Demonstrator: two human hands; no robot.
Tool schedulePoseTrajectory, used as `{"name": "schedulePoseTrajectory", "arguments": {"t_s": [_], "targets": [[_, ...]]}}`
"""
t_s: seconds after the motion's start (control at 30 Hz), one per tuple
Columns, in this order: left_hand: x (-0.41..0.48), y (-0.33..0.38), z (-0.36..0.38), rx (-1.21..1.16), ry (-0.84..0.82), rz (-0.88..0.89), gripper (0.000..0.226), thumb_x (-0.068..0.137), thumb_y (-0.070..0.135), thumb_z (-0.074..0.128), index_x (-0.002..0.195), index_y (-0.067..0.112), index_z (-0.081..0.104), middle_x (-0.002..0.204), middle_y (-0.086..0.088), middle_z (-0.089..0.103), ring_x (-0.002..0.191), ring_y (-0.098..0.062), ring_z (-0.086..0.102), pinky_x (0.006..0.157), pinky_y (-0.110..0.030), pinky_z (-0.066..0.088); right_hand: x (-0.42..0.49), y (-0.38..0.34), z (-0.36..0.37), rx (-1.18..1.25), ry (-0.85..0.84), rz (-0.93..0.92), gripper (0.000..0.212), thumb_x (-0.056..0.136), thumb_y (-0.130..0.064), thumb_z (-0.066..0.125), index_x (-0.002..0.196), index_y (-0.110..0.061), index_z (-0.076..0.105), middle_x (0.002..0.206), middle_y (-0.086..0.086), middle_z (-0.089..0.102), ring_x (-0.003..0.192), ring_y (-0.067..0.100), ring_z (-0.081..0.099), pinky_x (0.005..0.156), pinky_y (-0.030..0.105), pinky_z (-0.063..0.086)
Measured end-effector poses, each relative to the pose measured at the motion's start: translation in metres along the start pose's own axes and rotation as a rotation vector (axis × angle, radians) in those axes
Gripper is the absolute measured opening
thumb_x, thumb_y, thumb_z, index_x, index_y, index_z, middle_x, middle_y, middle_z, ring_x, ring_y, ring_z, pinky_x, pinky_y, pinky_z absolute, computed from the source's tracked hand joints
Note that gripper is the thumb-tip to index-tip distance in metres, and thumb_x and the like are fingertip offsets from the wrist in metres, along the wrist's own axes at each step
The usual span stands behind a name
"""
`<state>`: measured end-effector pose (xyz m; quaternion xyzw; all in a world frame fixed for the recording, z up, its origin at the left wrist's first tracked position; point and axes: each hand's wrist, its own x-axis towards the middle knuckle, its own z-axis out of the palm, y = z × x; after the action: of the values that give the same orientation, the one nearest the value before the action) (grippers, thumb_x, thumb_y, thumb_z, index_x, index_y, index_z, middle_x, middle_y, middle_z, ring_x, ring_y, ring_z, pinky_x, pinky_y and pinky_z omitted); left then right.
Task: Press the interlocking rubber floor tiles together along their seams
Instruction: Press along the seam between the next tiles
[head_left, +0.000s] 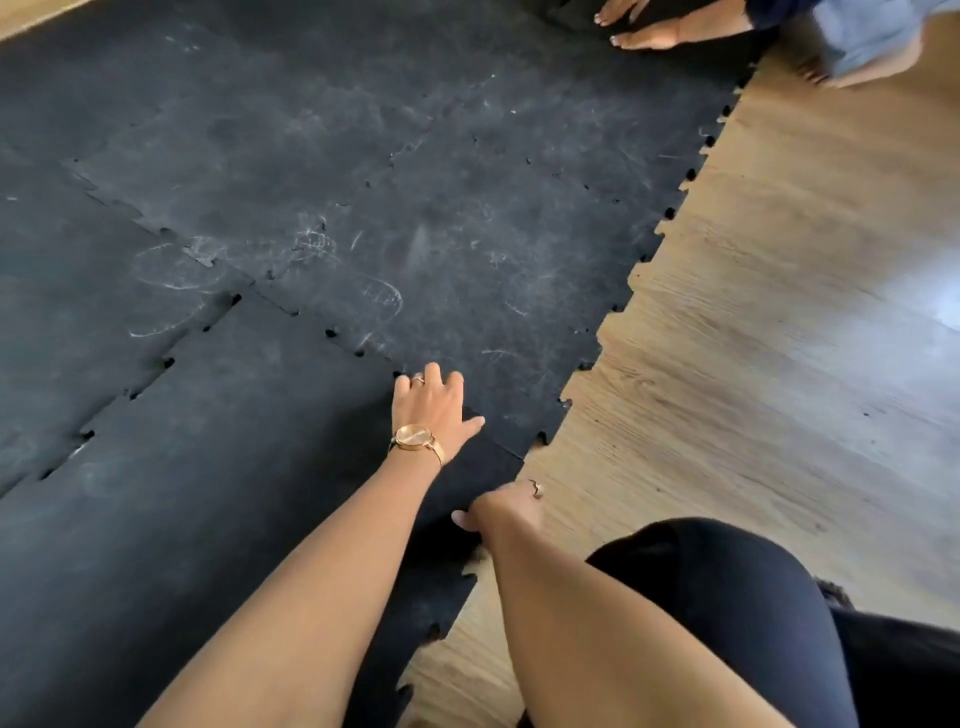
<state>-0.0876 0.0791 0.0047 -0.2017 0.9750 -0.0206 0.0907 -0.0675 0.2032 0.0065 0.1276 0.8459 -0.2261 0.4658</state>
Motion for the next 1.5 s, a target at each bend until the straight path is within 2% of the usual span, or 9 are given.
{"name": "schedulePoseTrajectory", "arguments": {"t_s": [0.07,0.13,0.43,0.67,0.83,1.03,1.17,1.3,1.5], "targets": [[0.007,0.001,-0.005,-0.032,-0.027,-0.049,0.058,0.078,0.064,0.06,0.114,0.018,0.055,0.117,-0.008,0.053,0.103,-0.024,0.057,0.09,-0.037,0.035,-0.003,0.0,-0.007,-0.012,-0.018,0.012,0.085,0.078,-0.03,0.08,0.141,0.001,0.031,0.121,0.011,0.064,0.103,0.024,0.065,0.063,0.024,0.055],[0.013,0.006,-0.011,-0.068,-0.089,-0.083,0.057,0.074,0.061,0.066,0.112,0.019,0.057,0.119,-0.008,0.052,0.106,-0.024,0.055,0.091,-0.037,0.035,-0.002,0.002,-0.011,-0.086,-0.004,-0.01,0.083,0.069,-0.038,0.086,0.13,-0.002,0.043,0.113,0.009,0.069,0.102,0.026,0.069,0.077,0.032,0.059],[0.033,-0.004,-0.026,-0.459,-0.289,-0.279,0.06,0.061,0.039,0.089,0.105,0.012,0.059,0.122,-0.011,0.053,0.116,-0.032,0.05,0.094,-0.041,0.046,0.004,0.011,-0.017,-0.578,0.14,-0.188,0.099,0.069,-0.076,0.063,0.137,-0.007,0.04,0.125,0.002,0.06,0.106,0.02,0.066,0.067,0.027,0.045],[0.026,0.003,-0.024,-0.465,-0.137,-0.337,0.066,0.055,0.039,0.092,0.103,0.015,0.053,0.116,-0.005,0.049,0.106,-0.029,0.049,0.084,-0.039,0.046,-0.001,0.014,-0.018,-0.451,0.138,-0.218,0.081,0.07,-0.07,0.069,0.121,-0.01,0.049,0.114,0.002,0.064,0.101,0.022,0.068,0.072,0.028,0.049],[-0.029,-0.035,0.015,-0.293,0.194,-0.063,0.05,0.076,0.043,0.078,0.111,0.01,0.064,0.122,-0.012,0.057,0.111,-0.033,0.056,0.089,-0.04,0.048,0.003,-0.021,-0.04,-0.941,0.111,-0.319,0.069,0.085,-0.064,0.057,0.131,-0.013,0.055,0.126,0.003,0.062,0.114,0.022,0.063,0.08,0.028,0.051],[-0.115,-0.105,0.066,-0.301,0.019,-0.506,0.108,0.076,0.082,0.002,0.151,0.007,0.023,0.158,-0.024,0.014,0.146,-0.039,0.014,0.118,-0.051,0.011,0.013,-0.084,-0.044,-0.639,0.322,-0.75,0.034,0.099,-0.034,0.046,0.101,-0.005,0.062,0.111,0.017,0.065,0.105,0.037,0.062,0.075,0.035,0.042],[-0.085,-0.118,0.069,-0.386,0.082,-0.633,0.088,0.091,0.069,0.023,0.154,0.008,0.012,0.161,-0.019,0.005,0.149,-0.033,0.002,0.12,-0.048,0.001,0.038,-0.119,-0.035,-0.559,0.603,-1.034,0.043,0.102,-0.043,0.034,0.109,-0.009,0.059,0.116,0.01,0.061,0.113,0.031,0.052,0.084,0.039,0.041],[-0.028,-0.104,0.064,-0.598,0.168,-1.177,0.079,0.096,0.061,0.022,0.154,0.007,0.007,0.162,-0.017,0.002,0.149,-0.031,-0.003,0.119,-0.052,-0.005,0.077,-0.123,-0.021,-0.502,0.717,-0.831,0.068,0.1,-0.057,0.019,0.148,-0.011,0.034,0.157,0.009,0.029,0.15,0.03,0.015,0.12,0.051,0.013],[-0.011,-0.104,0.08,-0.474,0.17,-1.253,0.079,0.095,0.061,0.014,0.154,0.01,0.006,0.161,-0.017,0.004,0.149,-0.034,-0.001,0.118,-0.058,-0.001,0.113,-0.113,0.014,-0.378,0.761,-0.548,0.087,0.089,-0.067,0.003,0.155,-0.013,0.02,0.163,0.006,0.017,0.153,0.029,0.005,0.121,0.057,-0.001]]}}
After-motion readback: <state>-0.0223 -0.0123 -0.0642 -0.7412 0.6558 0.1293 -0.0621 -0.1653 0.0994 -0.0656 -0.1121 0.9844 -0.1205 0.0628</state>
